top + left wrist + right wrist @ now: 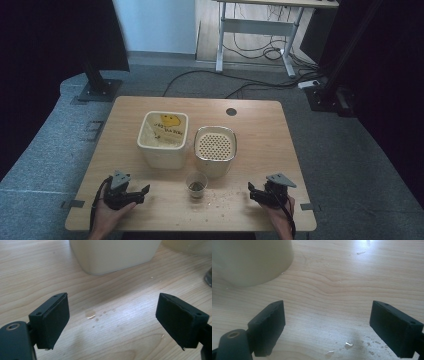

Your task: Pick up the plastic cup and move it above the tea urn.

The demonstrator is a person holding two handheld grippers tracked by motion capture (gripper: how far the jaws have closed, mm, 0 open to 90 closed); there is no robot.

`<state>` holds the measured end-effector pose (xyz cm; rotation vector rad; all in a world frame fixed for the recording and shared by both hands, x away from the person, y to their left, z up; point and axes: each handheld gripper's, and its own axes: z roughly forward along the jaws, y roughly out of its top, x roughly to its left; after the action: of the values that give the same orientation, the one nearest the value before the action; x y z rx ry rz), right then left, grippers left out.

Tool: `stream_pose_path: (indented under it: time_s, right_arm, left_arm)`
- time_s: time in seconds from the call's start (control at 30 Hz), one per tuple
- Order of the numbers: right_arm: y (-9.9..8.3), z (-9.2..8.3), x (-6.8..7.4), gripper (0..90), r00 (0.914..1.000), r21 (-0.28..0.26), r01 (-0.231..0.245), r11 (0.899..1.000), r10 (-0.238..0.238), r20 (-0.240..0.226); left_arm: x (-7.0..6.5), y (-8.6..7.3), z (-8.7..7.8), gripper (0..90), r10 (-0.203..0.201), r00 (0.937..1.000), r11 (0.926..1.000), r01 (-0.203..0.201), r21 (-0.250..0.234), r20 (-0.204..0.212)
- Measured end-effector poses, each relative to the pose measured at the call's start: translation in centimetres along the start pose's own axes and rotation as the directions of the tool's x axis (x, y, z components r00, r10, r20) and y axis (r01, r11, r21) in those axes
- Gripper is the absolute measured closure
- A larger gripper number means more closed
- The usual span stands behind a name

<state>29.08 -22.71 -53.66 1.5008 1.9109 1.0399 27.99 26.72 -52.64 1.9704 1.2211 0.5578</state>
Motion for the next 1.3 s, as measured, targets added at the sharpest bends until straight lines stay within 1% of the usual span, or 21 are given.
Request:
stream_pose_path:
  time_s: [0.17,0.2,0.23,0.3,0.37,0.4,0.47,0.5,0.53,0.57,0.6,0.67,0.7,0.77,0.8,0.83,0.97,1.03,1.07,1.17,1.3]
  right_arm:
    - [-0.1,-1.0,0.0,16.2,0.9988,-0.033,-0.009,0.999,0.008,-0.048]
    - [-0.2,-1.4,0.3,17.1,0.9967,-0.053,0.001,0.999,-0.005,-0.081]
    - [-0.2,-1.4,0.3,17.1,0.9967,-0.053,0.001,0.999,-0.005,-0.081]
    - [-0.3,-1.8,1.5,17.3,0.9903,-0.071,0.050,0.996,-0.059,-0.126]
    - [-0.3,-1.9,2.0,17.5,0.9873,-0.077,0.058,0.995,-0.069,-0.143]
    - [-0.2,-1.9,2.9,18.7,0.9790,-0.094,0.049,0.994,-0.067,-0.193]
    - [0.0,-1.7,3.9,19.8,0.9681,-0.097,0.036,0.995,-0.059,-0.243]
    - [0.0,-1.7,3.9,19.8,0.9681,-0.097,0.036,0.995,-0.059,-0.243]
    - [0.1,-1.3,4.9,20.5,0.9569,-0.098,0.034,0.995,-0.061,-0.284]
    - [0.1,-1.3,4.9,20.5,0.9569,-0.098,0.034,0.995,-0.061,-0.284]
    - [0.3,-0.8,5.8,21.0,0.9420,-0.092,0.022,0.996,-0.051,-0.332]
    - [0.4,-0.2,6.9,21.4,0.9274,-0.090,0.030,0.995,-0.061,-0.369]
    - [0.4,-0.2,6.9,21.4,0.9274,-0.090,0.030,0.995,-0.061,-0.369]
    - [0.6,0.3,8.3,21.3,0.9146,-0.097,0.059,0.994,-0.093,-0.394]
    - [0.9,0.6,9.6,21.0,0.9011,-0.116,0.077,0.990,-0.119,-0.417]
    - [1.0,0.8,10.1,21.0,0.8937,-0.122,0.084,0.989,-0.129,-0.430]
    - [1.2,1.5,12.1,19.5,0.8774,-0.121,0.122,0.985,-0.164,-0.451]
    - [1.2,1.7,12.8,19.5,0.8733,-0.120,0.144,0.982,-0.183,-0.451]
    - [1.2,1.7,12.8,19.5,0.8733,-0.120,0.144,0.982,-0.183,-0.451]
    - [1.4,2.5,14.1,19.3,0.8605,-0.119,0.153,0.981,-0.191,-0.472]
    - [1.9,3.6,15.2,20.5,0.8585,-0.125,0.156,0.980,-0.197,-0.473]
  left_arm:
    - [0.3,-0.2,0.1,10.8,-0.017,0.9999,0.9996,0.017,0.025,-0.001]
    - [0.3,-0.2,0.0,10.8,-0.011,0.9999,0.9993,0.010,0.036,0.006]
    - [0.3,-0.2,0.0,10.7,-0.011,0.9999,0.9993,0.010,0.036,0.006]
    - [0.1,-0.2,-0.1,10.4,0.004,0.9999,0.9994,-0.004,0.035,0.013]
    - [0.0,-0.1,-0.3,10.4,0.006,0.9998,0.9993,-0.007,0.036,0.017]
    - [0.0,-0.1,-0.4,10.5,0.004,0.9998,0.9994,-0.005,0.033,0.017]
    - [-0.1,-0.2,-0.4,11.0,0.004,0.9998,0.9994,-0.005,0.035,0.020]
    - [-0.1,-0.2,-0.4,11.0,0.006,0.9998,0.9993,-0.006,0.037,0.021]
    - [0.0,-0.2,-0.2,11.4,0.007,0.9997,0.9988,-0.008,0.048,0.025]
    - [0.0,-0.2,-0.2,11.4,0.007,0.9997,0.9988,-0.008,0.048,0.025]
    - [0.0,-0.3,0.0,11.6,0.005,0.9997,0.9984,-0.006,0.056,0.026]
    - [-0.1,-0.3,0.1,12.0,0.006,0.9996,0.9983,-0.008,0.058,0.028]
    - [-0.1,-0.3,0.1,12.1,0.006,0.9996,0.9983,-0.008,0.058,0.028]
    - [-0.2,-0.4,0.1,12.3,0.009,0.9995,0.9981,-0.011,0.061,0.031]
    - [-0.3,-0.4,0.1,12.5,0.008,0.9994,0.9982,-0.010,0.059,0.034]
    - [-0.3,-0.4,0.1,12.7,0.008,0.9994,0.9982,-0.010,0.059,0.034]
    - [-0.6,-0.5,0.3,13.0,0.025,0.9987,0.9969,-0.029,0.073,0.045]
    - [-0.6,-0.4,0.3,13.1,0.027,0.9986,0.9967,-0.031,0.075,0.046]
    - [-0.6,-0.4,0.3,13.1,0.027,0.9985,0.9967,-0.031,0.075,0.048]
    - [-0.6,-0.4,0.4,13.3,0.023,0.9986,0.9967,-0.027,0.076,0.047]
    - [-0.4,-0.5,0.3,13.5,0.023,0.9986,0.9967,-0.027,0.077,0.047]
